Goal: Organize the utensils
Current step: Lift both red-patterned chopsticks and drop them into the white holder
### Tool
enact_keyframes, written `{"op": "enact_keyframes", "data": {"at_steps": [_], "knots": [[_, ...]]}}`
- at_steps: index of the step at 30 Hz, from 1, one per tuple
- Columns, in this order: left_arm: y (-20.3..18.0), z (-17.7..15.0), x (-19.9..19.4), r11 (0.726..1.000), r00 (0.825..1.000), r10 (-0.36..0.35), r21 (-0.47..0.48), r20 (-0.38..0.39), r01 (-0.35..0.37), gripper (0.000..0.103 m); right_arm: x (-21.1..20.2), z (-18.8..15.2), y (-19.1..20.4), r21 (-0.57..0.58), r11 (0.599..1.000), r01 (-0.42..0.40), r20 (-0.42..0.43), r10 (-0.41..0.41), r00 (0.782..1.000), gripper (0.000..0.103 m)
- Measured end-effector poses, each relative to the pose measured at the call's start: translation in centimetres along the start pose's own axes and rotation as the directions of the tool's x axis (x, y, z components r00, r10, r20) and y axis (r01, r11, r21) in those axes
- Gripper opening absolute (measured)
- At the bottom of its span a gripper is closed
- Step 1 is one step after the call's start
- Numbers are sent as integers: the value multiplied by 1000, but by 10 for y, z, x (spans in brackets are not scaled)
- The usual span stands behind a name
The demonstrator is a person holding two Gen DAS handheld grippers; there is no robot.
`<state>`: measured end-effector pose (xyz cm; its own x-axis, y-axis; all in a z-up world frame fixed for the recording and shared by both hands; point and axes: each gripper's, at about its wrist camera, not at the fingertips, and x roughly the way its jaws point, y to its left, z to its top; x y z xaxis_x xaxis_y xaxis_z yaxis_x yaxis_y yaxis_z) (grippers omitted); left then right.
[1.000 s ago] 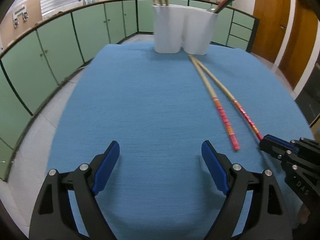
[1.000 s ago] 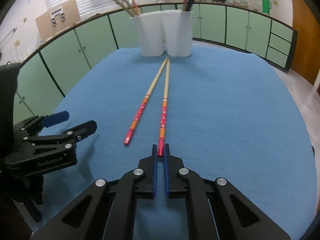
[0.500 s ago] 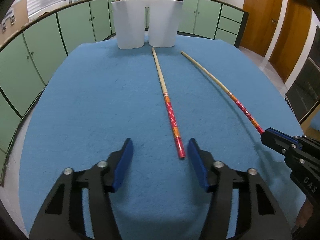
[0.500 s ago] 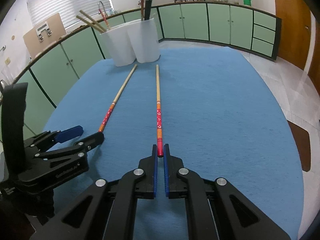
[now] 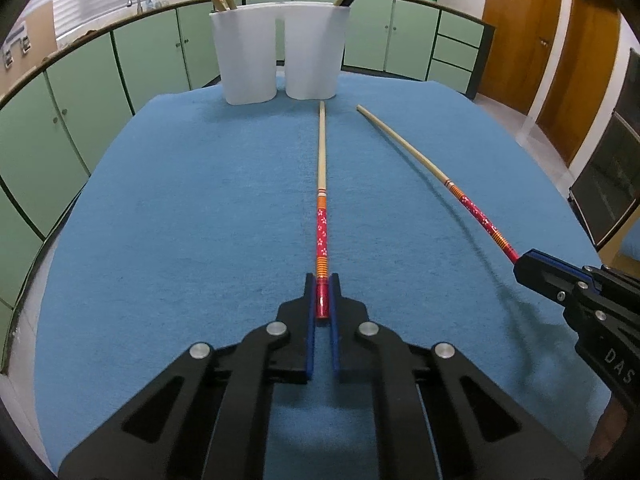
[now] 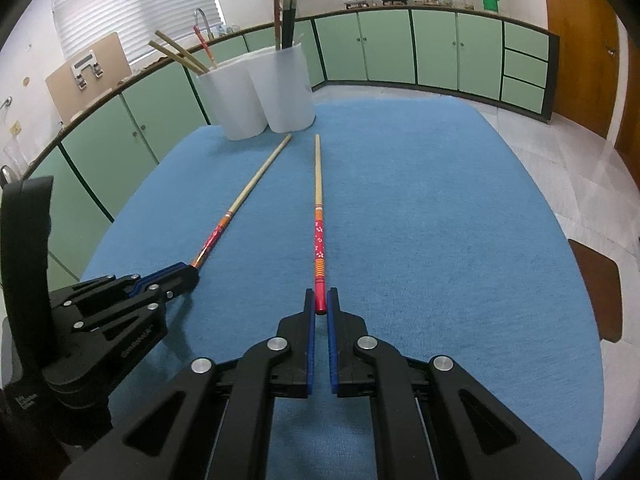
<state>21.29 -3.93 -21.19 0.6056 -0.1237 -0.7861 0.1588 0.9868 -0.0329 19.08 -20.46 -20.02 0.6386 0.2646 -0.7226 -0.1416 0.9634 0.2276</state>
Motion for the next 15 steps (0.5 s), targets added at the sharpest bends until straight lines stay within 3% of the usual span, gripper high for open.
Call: {"op": "enact_keyframes", "data": {"at_steps": [8,15], "knots": [[2,16,-48,999,994,-4,37,106,0,5,-22,14,8,-41,999,11,64,-8,998,6],[7,40,-99,999,975,-22,39,222,14,5,-52,41,17,-80,997,-1,139,12,990,6]]}}
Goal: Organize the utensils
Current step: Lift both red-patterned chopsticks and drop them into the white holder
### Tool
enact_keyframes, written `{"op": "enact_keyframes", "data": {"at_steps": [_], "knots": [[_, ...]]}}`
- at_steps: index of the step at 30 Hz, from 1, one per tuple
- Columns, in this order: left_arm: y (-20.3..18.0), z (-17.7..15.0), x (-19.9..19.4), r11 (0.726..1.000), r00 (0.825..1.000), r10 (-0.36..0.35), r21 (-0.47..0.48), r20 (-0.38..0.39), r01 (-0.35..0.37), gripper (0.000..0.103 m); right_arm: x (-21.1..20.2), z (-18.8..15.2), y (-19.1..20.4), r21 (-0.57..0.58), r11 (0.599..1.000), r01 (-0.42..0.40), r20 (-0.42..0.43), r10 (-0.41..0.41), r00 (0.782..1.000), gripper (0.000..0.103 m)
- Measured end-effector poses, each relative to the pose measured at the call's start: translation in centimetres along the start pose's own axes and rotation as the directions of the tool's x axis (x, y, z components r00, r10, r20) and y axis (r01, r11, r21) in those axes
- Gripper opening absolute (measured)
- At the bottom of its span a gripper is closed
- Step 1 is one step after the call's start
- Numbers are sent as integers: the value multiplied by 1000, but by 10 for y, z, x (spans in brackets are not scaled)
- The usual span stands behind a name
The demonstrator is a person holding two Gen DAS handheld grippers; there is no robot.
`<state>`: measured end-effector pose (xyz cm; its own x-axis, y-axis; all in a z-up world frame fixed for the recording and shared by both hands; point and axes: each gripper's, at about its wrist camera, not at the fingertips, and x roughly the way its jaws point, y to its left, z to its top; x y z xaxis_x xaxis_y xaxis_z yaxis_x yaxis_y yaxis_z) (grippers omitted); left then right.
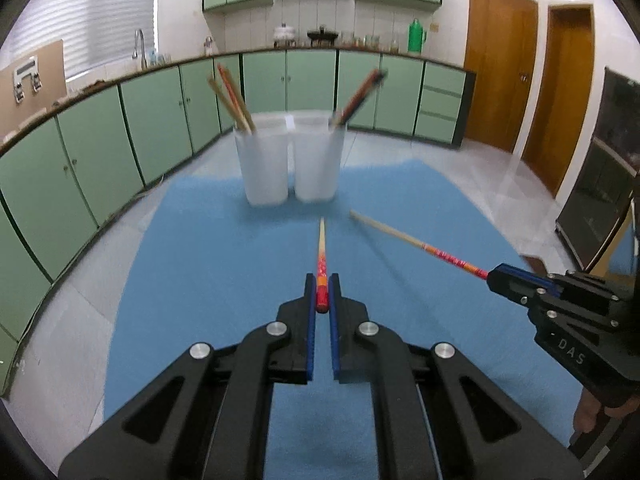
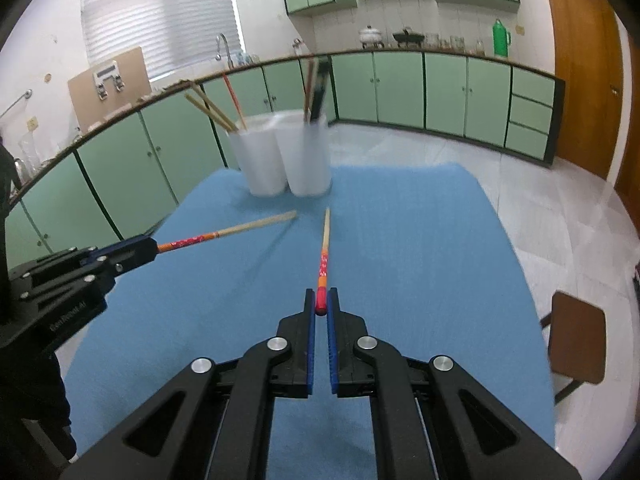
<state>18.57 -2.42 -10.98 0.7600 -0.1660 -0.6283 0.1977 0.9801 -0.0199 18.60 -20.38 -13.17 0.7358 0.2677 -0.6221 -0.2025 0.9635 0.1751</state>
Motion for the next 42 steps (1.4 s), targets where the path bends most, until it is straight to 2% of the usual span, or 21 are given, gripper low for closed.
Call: {"op": "enact_keyframes", "data": {"at_steps": [10,16,24,29,34,42], "knots": [[8,46,-37,1000,993,-29,4,114,29,5,-35,65,10,-59,996,-72,89,77,993,6],[9,67,-45,998,988,-49,35,148,44,5,-39,98,15,-86,986,-141,78,148,986,6],[11,79,-50,996,984,-77,59,160,68,5,-34,135,32,-161,972,-173,55,184,981,5],[18,90,-57,996,979,-76,61,190,65,5,-40,157,37,-191,964,-187,81,205,975,5],[25,112,-70,997,967,-66,62,246,52,5,-48,191,41,-205,956,-209,131,238,962,5],[39,167,-83,998,934,-35,61,357,14,5,-47,255,53,-226,955,-191,222,241,945,5]]}}
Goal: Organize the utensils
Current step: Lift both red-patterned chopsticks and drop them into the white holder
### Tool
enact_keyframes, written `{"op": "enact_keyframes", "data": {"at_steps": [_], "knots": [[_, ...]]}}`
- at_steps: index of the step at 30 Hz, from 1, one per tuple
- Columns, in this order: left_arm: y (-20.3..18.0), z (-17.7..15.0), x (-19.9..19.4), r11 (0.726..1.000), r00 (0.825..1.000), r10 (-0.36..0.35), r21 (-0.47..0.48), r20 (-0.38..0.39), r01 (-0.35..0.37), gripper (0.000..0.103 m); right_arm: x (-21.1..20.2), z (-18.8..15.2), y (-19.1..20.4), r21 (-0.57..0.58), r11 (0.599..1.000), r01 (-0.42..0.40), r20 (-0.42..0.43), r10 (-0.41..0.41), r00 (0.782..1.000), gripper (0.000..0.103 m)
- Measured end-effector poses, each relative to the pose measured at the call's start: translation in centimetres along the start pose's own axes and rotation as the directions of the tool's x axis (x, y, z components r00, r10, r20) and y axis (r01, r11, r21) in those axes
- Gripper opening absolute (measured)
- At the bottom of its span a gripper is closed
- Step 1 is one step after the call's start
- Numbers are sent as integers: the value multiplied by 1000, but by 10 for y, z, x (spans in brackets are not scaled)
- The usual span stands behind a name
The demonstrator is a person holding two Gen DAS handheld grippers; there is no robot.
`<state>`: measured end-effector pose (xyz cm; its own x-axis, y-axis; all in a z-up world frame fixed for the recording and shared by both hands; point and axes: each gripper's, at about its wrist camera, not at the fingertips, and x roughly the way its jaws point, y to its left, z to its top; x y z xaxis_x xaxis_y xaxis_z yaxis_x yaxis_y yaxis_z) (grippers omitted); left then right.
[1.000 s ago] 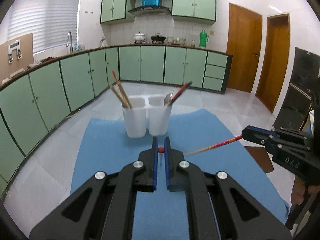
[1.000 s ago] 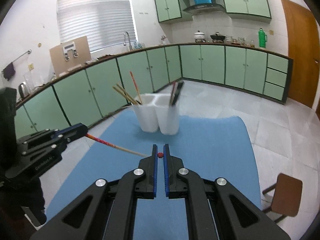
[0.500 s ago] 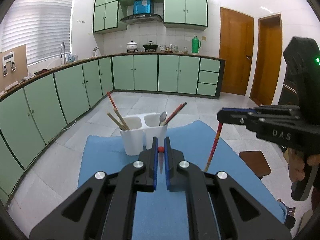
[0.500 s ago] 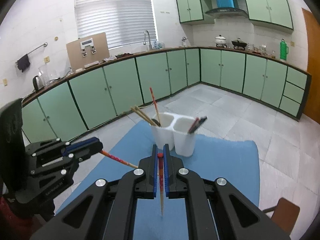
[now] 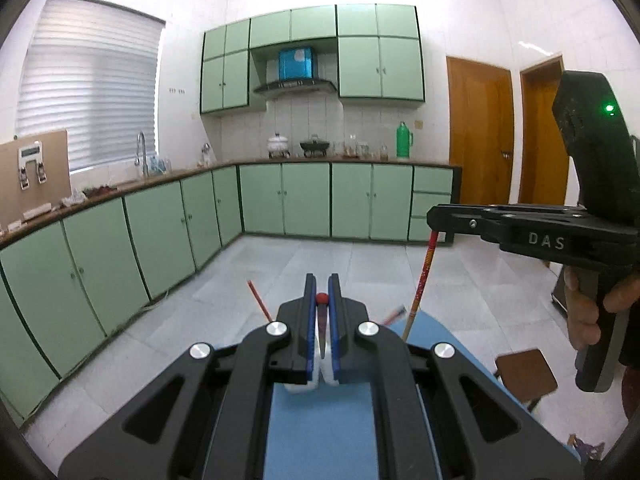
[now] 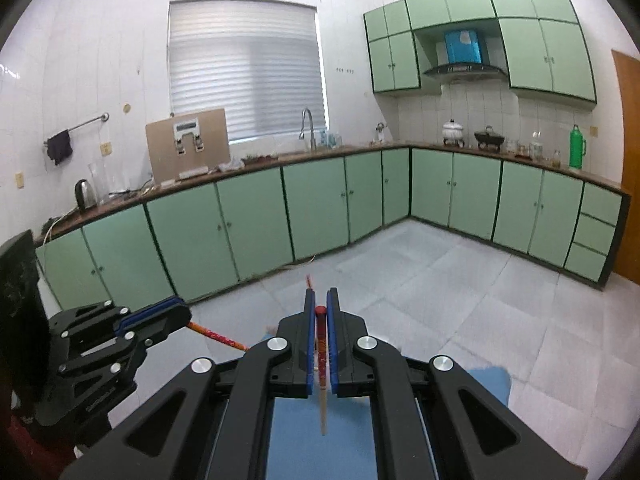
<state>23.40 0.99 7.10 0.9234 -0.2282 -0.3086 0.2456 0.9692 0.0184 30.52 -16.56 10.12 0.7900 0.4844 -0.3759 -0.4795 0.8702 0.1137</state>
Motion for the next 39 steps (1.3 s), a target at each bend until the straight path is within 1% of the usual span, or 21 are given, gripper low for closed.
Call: {"op": "enact_keyframes", "data": {"at_steps": [3,6,10,12,17,22,26,28,30,31,32,33,34,35,36,37,38,39], "knots": [[2,14,13,1000,1000,4,12,7,-4,5,11,22,-4,-1,1000,14,29,-14,999,5],[5,22,31,1000,1000,4,22,-6,-4,5,26,38,-8,-2,999,38,49,-38,998,5],[8,23,53,1000,1000,5,29,-30,-4,5,51,45,-16,-15,996,82,60,-81,995,5],[10,20,66,1000,999,5,26,-43,-4,5,63,42,-21,-14,995,98,58,-97,994,5],[15,12,96,1000,997,-2,13,-77,3,5,92,27,-39,29,995,95,41,-96,994,5],[22,0,126,1000,994,-9,4,-111,10,5,118,4,-51,48,995,89,-11,-89,996,5],[27,-11,146,1000,988,-10,-7,-151,9,5,128,-14,-53,45,996,76,-56,-74,996,6],[31,-17,155,1000,984,-10,-18,-180,7,6,128,-20,-56,48,996,81,-64,-78,995,7],[35,-22,160,999,980,-7,-37,-198,0,7,126,-23,-59,57,994,90,-65,-87,994,16],[38,-24,160,999,980,-4,-44,-200,-5,7,122,-25,-62,66,993,99,-60,-95,994,19],[39,-23,160,999,980,1,-49,-200,-11,7,121,-23,-65,71,992,106,-56,-102,993,26],[41,-23,157,998,980,4,-57,-197,-15,8,116,-23,-68,77,990,116,-49,-112,992,30],[42,-22,156,998,981,6,-61,-194,-18,8,111,-23,-70,81,989,125,-42,-122,992,31],[43,-22,150,998,982,9,-65,-188,-21,11,108,-21,-72,82,988,133,-38,-130,991,34],[45,-21,144,997,984,12,-72,-178,-25,18,103,-21,-73,84,986,142,-33,-140,990,41],[44,-20,139,997,985,13,-76,-170,-26,23,94,-23,-73,84,984,158,-27,-157,987,45],[45,-19,133,996,987,13,-83,-159,-26,33,89,-23,-73,83,982,167,-22,-166,986,51],[45,-19,127,996,988,14,-86,-151,-27,39,80,-26,-72,82,981,178,-13,-178,984,56]]}}
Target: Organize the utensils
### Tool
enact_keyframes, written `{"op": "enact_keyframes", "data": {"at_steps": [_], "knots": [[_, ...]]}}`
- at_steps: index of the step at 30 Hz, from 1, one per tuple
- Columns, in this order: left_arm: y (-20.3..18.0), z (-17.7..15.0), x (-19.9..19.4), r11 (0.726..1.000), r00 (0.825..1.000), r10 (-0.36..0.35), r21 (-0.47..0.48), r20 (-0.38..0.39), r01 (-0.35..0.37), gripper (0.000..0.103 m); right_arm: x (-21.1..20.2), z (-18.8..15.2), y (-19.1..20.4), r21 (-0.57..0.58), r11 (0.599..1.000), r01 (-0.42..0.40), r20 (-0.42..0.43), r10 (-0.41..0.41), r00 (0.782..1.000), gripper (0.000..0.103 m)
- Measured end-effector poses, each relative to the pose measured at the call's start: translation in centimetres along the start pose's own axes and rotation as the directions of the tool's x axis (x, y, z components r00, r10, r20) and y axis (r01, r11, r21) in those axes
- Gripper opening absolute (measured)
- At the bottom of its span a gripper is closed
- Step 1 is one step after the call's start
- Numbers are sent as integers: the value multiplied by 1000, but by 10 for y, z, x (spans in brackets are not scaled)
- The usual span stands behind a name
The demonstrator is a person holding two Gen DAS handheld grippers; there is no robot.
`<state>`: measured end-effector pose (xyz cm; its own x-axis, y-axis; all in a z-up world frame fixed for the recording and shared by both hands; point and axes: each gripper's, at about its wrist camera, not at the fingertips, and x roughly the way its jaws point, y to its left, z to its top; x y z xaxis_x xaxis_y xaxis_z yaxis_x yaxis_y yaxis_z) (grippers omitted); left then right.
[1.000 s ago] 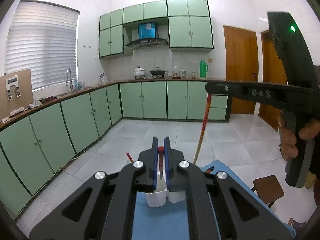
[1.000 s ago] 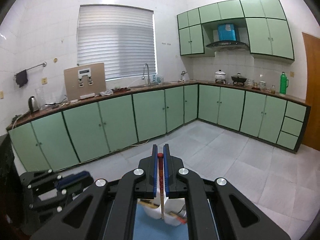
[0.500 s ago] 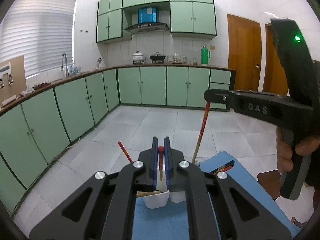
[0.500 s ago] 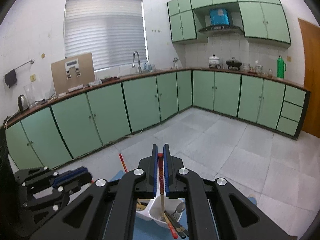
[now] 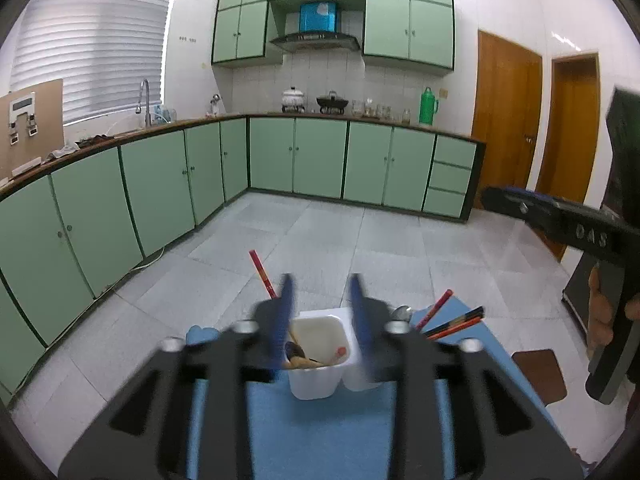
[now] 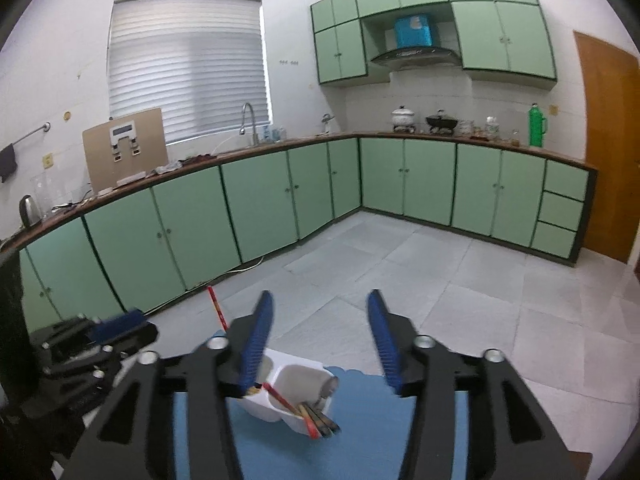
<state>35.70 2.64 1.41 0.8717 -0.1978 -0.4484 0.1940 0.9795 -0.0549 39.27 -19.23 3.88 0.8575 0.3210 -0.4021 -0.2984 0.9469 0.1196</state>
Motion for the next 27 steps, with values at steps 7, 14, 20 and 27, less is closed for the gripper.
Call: {"op": "enact_keyframes", "data": {"at_steps": [7,14,20,27], "knots": [[-2,-24,-53,999,999,28,-38,45,-26,57,-53,-36,2,18,998,56,23,-56,998,81],[-5,-55,-91,996,998,49,-81,36,-46,75,-89,-81,11,77,996,54,-11,-53,999,97],[-16,-80,-116,996,997,72,-59,7,-72,90,-112,-115,28,77,996,45,-49,-41,998,97],[-30,-100,-139,997,998,59,-44,-18,-60,92,-134,-139,48,50,997,60,-78,-56,995,97]]}}
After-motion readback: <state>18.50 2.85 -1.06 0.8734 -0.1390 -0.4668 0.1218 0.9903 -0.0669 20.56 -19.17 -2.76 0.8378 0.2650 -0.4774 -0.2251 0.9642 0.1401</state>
